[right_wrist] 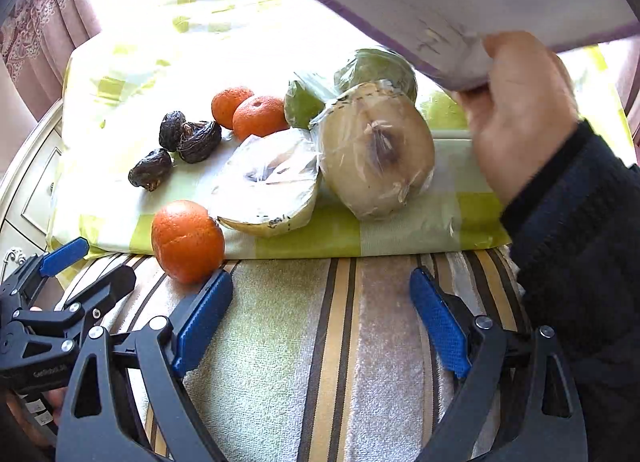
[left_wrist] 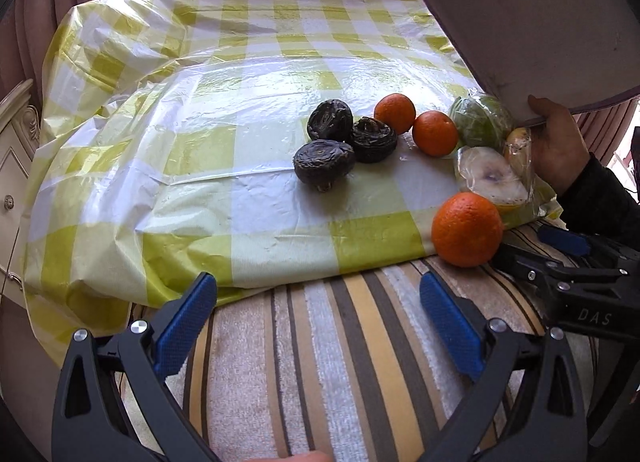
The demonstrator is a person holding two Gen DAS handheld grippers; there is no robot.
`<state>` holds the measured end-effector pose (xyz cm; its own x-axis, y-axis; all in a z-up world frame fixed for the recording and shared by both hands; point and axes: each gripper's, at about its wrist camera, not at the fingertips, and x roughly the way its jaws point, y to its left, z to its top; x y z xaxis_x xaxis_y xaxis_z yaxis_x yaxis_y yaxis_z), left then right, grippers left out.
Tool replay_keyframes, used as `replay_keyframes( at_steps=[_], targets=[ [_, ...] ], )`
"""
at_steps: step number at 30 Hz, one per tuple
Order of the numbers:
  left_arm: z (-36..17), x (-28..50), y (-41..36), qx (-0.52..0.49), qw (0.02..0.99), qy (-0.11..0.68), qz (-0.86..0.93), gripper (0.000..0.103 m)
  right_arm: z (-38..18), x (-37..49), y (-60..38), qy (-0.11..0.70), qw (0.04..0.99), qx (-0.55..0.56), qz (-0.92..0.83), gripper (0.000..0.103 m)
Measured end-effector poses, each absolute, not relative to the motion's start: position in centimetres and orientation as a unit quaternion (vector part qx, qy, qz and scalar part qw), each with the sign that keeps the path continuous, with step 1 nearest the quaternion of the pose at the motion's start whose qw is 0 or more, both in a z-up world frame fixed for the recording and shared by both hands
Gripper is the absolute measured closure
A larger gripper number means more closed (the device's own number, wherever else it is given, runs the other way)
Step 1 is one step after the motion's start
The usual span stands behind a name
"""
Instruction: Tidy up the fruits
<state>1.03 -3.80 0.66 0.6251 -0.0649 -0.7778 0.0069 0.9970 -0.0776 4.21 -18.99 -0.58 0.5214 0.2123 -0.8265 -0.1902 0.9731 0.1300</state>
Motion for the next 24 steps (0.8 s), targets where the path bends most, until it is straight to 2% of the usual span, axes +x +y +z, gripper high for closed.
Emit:
replay_keyframes(
  at_steps=[24],
  targets=[
    [-0.3,1.9,-4.1,-0.055,0.887,0.458,-0.03,0.001,-1.3,4.7,-19.2,0.479,0.87,0.009,0.118,0.015]
  ],
)
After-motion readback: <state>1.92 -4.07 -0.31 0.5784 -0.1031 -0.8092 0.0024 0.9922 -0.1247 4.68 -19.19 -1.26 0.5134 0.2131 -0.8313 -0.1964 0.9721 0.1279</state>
